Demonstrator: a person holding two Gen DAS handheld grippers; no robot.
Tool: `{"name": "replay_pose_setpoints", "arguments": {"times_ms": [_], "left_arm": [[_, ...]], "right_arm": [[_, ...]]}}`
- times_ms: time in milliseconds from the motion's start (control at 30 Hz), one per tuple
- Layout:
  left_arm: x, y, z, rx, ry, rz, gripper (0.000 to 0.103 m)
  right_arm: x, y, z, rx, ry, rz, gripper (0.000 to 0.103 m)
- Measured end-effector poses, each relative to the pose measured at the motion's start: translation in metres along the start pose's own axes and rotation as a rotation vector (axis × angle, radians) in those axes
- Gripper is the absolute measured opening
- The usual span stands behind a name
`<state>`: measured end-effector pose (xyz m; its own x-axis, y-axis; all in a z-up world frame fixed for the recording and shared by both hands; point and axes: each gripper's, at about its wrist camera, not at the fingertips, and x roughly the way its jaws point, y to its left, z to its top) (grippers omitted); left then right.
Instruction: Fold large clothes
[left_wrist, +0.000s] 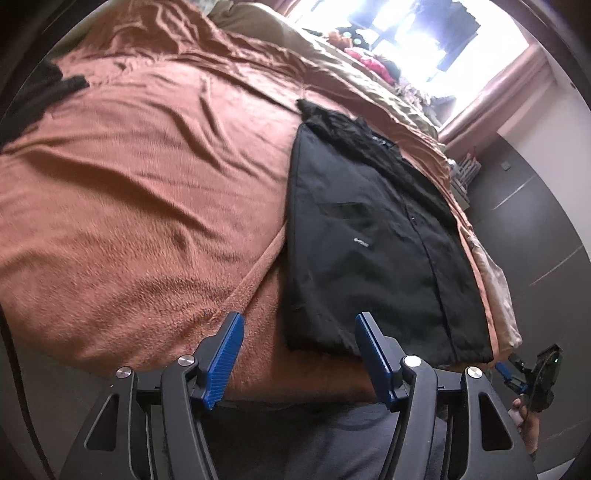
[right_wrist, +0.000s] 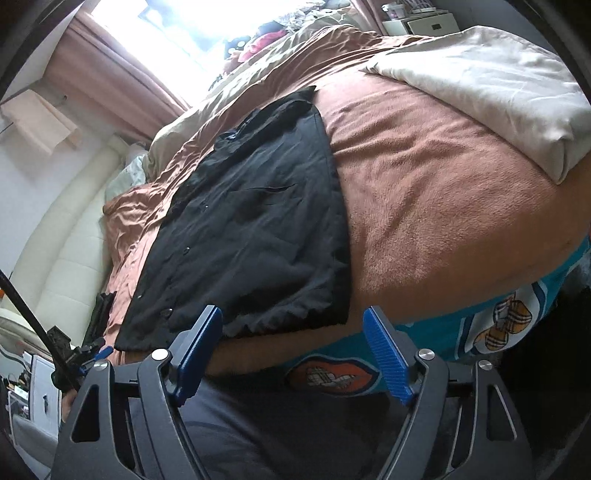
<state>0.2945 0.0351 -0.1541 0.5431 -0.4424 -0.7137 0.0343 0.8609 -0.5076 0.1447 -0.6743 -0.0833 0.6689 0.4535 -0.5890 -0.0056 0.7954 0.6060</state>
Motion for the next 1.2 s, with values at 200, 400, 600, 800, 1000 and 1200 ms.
{"name": "replay_pose_setpoints", "arguments": {"times_ms": [200, 400, 600, 800, 1000, 1200], "left_arm": [[0.021, 0.004, 0.004, -0.031, 0.035, -0.036, 0.064], [0.045, 0.007, 0.018, -0.051, 0.069, -0.070, 0.063], [0.058, 0.010, 0.025, -0.104, 0.122, -0.148, 0.034], [0.056, 0.016, 0.021, -0.133, 0.131, -0.171, 0.033], [0.052, 0.009, 0.023, -0.133, 0.096, -0.126, 0.013], [0.018, 0.001, 0.026, -0.127, 0.005, -0.175, 0.010]], "right_arm": [[0.038, -0.008, 0.006, 0.087, 0.047, 0.026, 0.077], [0.054, -0.007, 0.017, 0.134, 0.042, 0.036, 0.073], [0.056, -0.013, 0.008, 0.174, 0.040, 0.097, 0.073], [0.060, -0.024, -0.012, 0.203, 0.055, 0.224, 0.069], [0.066, -0.030, 0.003, 0.247, 0.039, 0.164, 0.031], [0.058, -0.025, 0.011, 0.268, 0.013, 0.155, 0.011]]}}
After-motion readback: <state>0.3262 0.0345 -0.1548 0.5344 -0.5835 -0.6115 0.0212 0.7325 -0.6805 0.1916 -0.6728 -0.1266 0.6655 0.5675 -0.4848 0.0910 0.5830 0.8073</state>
